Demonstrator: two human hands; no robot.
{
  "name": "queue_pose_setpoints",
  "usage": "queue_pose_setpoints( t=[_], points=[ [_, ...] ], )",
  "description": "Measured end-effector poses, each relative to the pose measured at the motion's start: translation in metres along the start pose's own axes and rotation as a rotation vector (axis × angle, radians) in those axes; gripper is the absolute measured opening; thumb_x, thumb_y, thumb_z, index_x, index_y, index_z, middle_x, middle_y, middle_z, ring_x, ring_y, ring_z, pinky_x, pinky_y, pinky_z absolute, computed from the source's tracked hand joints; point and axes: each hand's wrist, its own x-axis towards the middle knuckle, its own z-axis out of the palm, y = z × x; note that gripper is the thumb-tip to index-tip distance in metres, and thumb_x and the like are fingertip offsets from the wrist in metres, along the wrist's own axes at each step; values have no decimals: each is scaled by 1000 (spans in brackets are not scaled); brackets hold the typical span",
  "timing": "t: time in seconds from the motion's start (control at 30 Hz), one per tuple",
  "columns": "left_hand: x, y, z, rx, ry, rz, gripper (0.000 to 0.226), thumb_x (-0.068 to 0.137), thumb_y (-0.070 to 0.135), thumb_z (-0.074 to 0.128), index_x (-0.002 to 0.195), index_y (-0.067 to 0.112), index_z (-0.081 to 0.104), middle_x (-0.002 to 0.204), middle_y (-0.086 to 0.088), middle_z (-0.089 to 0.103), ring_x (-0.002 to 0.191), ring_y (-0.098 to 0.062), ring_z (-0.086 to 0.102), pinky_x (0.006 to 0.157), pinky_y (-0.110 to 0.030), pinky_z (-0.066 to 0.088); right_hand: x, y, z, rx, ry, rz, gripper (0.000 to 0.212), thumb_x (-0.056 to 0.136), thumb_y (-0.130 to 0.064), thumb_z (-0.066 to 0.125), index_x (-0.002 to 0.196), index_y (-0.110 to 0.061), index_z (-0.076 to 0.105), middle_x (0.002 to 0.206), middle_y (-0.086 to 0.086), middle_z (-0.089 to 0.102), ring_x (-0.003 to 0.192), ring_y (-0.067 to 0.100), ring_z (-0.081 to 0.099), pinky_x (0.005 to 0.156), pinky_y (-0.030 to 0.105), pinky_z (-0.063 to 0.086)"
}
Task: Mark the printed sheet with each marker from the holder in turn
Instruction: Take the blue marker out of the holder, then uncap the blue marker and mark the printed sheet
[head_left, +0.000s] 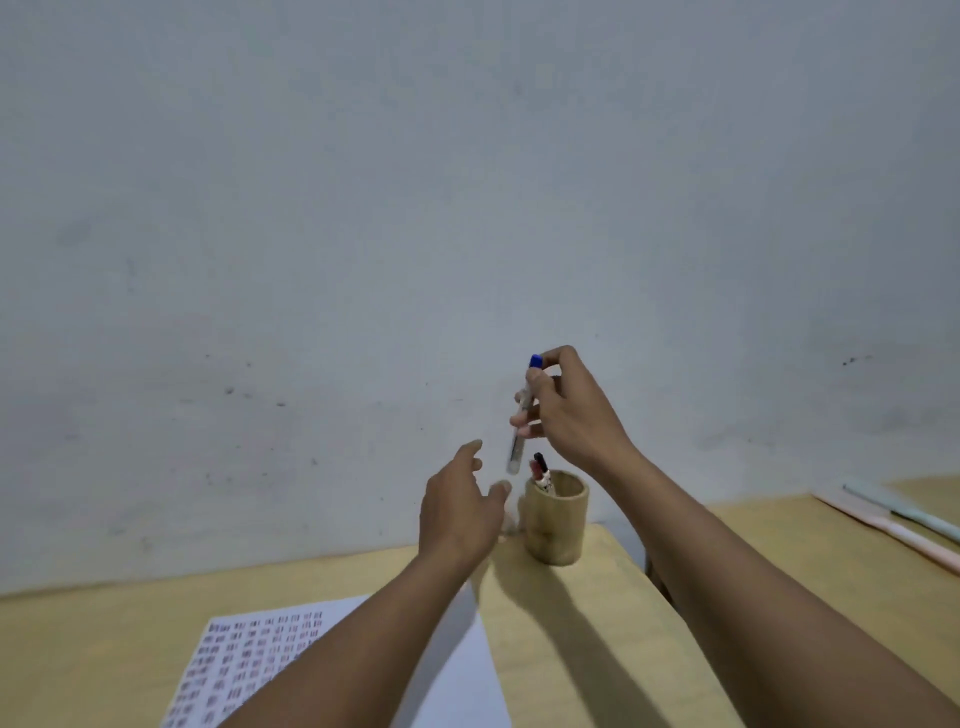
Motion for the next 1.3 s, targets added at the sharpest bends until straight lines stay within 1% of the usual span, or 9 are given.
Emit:
queue_pose_setpoints(
  t=[0.13, 0.27, 0.4, 0.47, 0.67, 0.87, 1.03, 1.2, 1.3],
  points=[
    [-9, 6, -37, -53, 87, 22, 48, 97, 11, 54, 143, 24, 53, 129, -1, 66, 107, -16, 63, 96, -34, 53, -18, -13, 19, -124, -40, -34, 10, 103, -27, 53, 111, -21, 56, 91, 3, 71, 68, 15, 76, 80, 44, 62],
    [-18, 9, -77, -127, 165, 32, 43, 99, 9, 43, 137, 22, 59, 120, 2, 71, 95, -6, 63, 69, -7, 44, -36, -20, 41, -281, -105, -65, 18, 102, -14, 54, 115, -14, 65, 93, -3, 68, 74, 11, 75, 76, 27, 61],
    [-27, 4, -109, -303, 163, 52, 33, 97, 17, 53, 124, 28, 69, 98, 6, 77, 91, -10, 72, 87, -33, 59, -57, -25, 66, -465, -180, -117, 21, 100, -9, 51, 103, -6, 72, 88, 4, 73, 76, 14, 73, 76, 33, 59],
    [-34, -2, -121, -340, 125, 52, 25, 96, 21, 62, 118, 27, 73, 93, 4, 78, 86, -13, 75, 86, -40, 62, -67, -27, 77, -544, -220, -145, 23, 100, -7, 51, 105, -5, 73, 93, 8, 74, 81, 20, 71, 77, 34, 58],
    [-49, -28, -140, -321, 85, 22, 12, 94, 9, 68, 95, 15, 78, 84, -3, 79, 80, -16, 77, 81, -38, 64, -85, -24, 103, -659, -246, -208, 24, 97, -10, 50, 90, -6, 73, 86, 10, 71, 80, 29, 68, 70, 44, 56],
    [-57, -42, -149, -383, 140, -21, 12, 95, 8, 67, 95, 11, 78, 86, -8, 79, 81, -16, 78, 81, -34, 64, -111, -29, 115, -784, -140, -274, 17, 101, -23, 54, 112, -20, 67, 99, 0, 45, 70, 30, 56, 55, 32, 32],
    [-64, -51, -156, -407, 189, -45, 12, 95, 11, 67, 94, 14, 78, 87, -7, 79, 84, -18, 78, 79, -34, 64, -121, -36, 123, -948, -137, -332, 19, 103, -21, 47, 112, -22, 63, 90, 3, 53, 64, 33, 52, 49, 32, 24],
    [-72, -64, -173, -388, 282, -80, 11, 96, 13, 67, 96, 13, 79, 88, -8, 78, 86, -20, 77, 80, -36, 64, -125, -29, 139, -754, -148, -237, 19, 98, -8, 46, 94, -16, 63, 70, 6, 59, 69, 36, 51, 55, 35, 31],
    [-79, -86, -189, -267, 328, -92, 11, 94, 16, 70, 97, 15, 80, 84, -1, 79, 83, -16, 76, 82, -36, 63, -136, -28, 149, -414, -132, -96, 28, 95, -5, 47, 101, -11, 74, 81, 5, 74, 78, 34, 62, 69, 37, 51]
  ],
)
